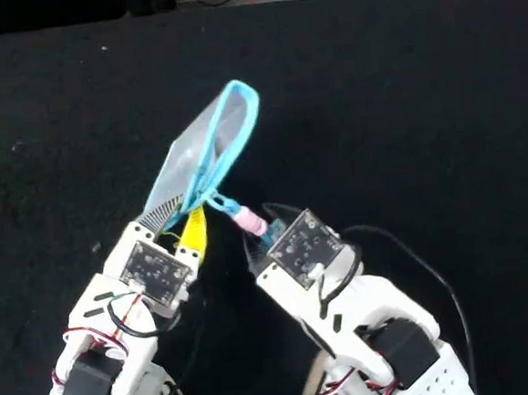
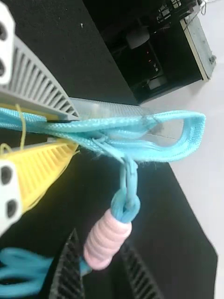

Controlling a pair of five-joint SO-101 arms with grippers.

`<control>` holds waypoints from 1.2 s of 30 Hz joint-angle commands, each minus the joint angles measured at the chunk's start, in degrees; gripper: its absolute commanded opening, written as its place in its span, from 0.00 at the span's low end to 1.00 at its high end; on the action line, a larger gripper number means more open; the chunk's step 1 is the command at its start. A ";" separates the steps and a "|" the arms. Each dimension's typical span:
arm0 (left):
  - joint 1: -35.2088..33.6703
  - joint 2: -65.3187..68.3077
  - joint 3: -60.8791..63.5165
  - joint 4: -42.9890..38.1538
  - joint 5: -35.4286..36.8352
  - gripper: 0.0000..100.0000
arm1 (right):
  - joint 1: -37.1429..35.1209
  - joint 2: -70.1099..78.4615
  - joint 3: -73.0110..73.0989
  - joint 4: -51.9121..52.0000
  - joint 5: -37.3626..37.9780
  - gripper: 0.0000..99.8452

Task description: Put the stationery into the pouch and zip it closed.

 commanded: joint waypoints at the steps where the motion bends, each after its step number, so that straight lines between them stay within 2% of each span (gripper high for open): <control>1: -0.04 1.23 2.68 1.76 -1.14 0.03 | -0.88 0.04 -1.98 0.18 -0.26 0.26; 4: 0.40 1.23 2.68 2.55 -1.14 0.03 | -0.88 -0.04 -2.07 0.18 -0.26 0.29; 14: 0.48 1.23 3.30 3.08 -1.32 0.03 | -1.05 -0.57 -2.15 -0.35 -0.70 0.26; 20: 0.48 1.23 4.00 3.08 -4.13 0.03 | -8.44 -10.33 0.31 0.79 -0.35 0.26; 25: 0.48 1.23 4.00 2.81 -4.13 0.03 | -8.44 -18.95 5.93 -1.23 -0.62 0.26; 30: 0.40 0.79 3.65 2.20 -3.96 0.03 | -8.70 -18.42 9.01 -4.31 -0.70 0.26; 36: -4.70 0.70 3.56 -3.96 4.13 0.03 | -8.70 -18.24 10.42 -5.36 -0.70 0.26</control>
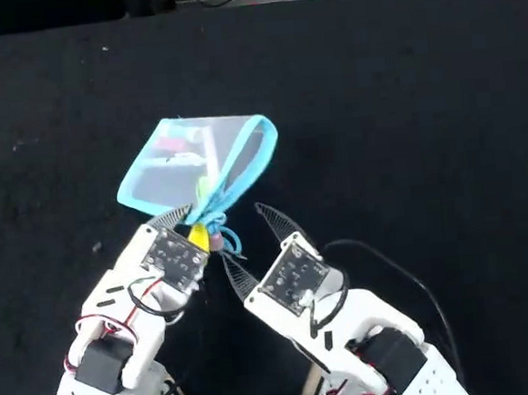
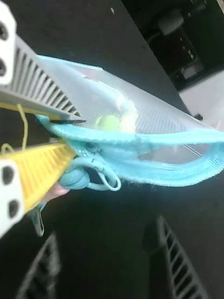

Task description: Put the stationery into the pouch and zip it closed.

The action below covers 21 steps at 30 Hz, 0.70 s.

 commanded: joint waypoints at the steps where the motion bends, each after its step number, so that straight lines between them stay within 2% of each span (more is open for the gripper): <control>1: -4.53 0.53 -0.84 -4.48 7.82 0.03 | -0.62 -8.04 0.31 -2.29 -0.53 0.26; 7: -3.21 0.53 -3.12 -4.57 13.63 0.03 | -0.62 -8.31 6.90 -10.81 -0.53 0.26; 14: 5.49 0.53 -6.29 1.76 9.93 0.03 | -0.62 -8.31 10.68 -16.18 -0.53 0.26; 21: 6.46 0.53 -8.31 2.11 10.37 0.03 | -0.62 -8.40 11.03 -16.26 -0.53 0.26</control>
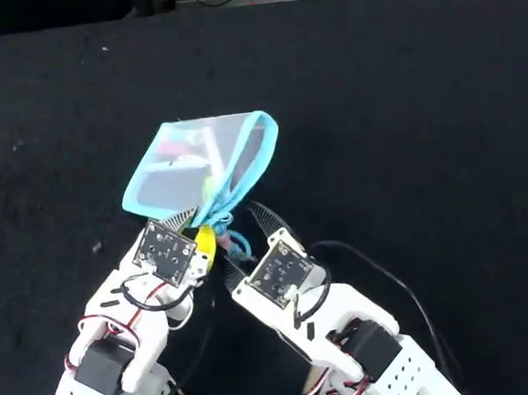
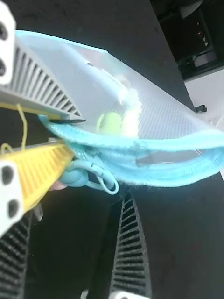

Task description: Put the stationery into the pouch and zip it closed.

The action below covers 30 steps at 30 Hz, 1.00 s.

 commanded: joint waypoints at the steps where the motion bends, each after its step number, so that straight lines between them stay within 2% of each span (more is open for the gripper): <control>1: 1.63 -0.18 -6.46 0.70 0.26 0.03 | -0.70 -8.40 -0.22 -1.67 -0.53 0.26; 11: 4.88 -0.18 -8.75 3.78 2.37 0.03 | -0.44 -8.22 -0.22 -2.81 -0.53 0.26; 13: 5.05 -0.18 -8.57 3.87 2.55 0.03 | -0.44 -8.31 -0.22 -2.81 -0.53 0.21; 16: 5.05 -0.18 -8.40 3.87 2.55 0.03 | -0.18 -8.40 -0.31 -2.81 -0.53 0.02; 17: 5.05 -0.18 -8.40 3.87 2.55 0.03 | 0.44 -8.40 -0.40 -2.81 -0.53 0.01; 18: 5.05 -0.18 -8.40 3.87 2.55 0.03 | 1.23 -8.40 -0.57 -2.81 -0.53 0.04; 24: 4.44 -0.18 -8.31 3.87 2.29 0.03 | 9.41 -8.04 -4.00 -2.20 -0.62 0.01; 30: 4.35 -0.18 -6.99 3.78 2.20 0.03 | 10.02 -7.87 -5.23 -1.41 -0.62 0.01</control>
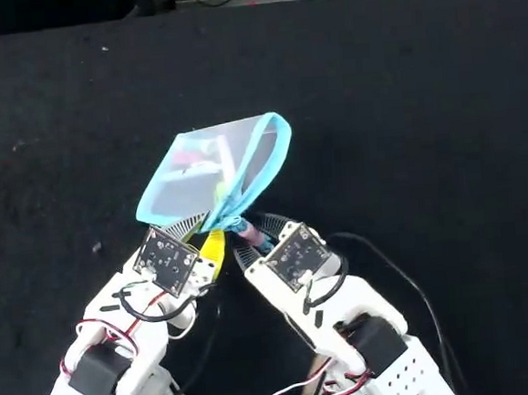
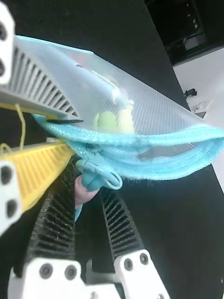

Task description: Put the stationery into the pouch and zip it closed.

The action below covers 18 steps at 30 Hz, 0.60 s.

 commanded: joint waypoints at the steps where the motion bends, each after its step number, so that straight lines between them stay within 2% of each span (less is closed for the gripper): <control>1: 0.40 -0.18 -1.89 -0.09 0.88 0.03 | 2.11 -7.87 -5.05 0.35 -0.44 0.01; 7: 0.40 -0.18 -1.10 0.00 0.88 0.03 | 4.57 -7.25 -9.27 4.22 -0.44 0.01; 11: 0.22 -0.18 -1.10 0.00 0.79 0.03 | 9.93 -6.02 -10.15 3.78 -5.89 0.01; 15: -3.47 -0.18 -0.22 -0.35 0.79 0.03 | 17.14 -5.67 -10.07 1.67 -9.85 0.01; 18: -6.20 -0.18 -0.22 -0.35 0.79 0.03 | 19.78 -5.58 -9.36 0.09 -11.87 0.01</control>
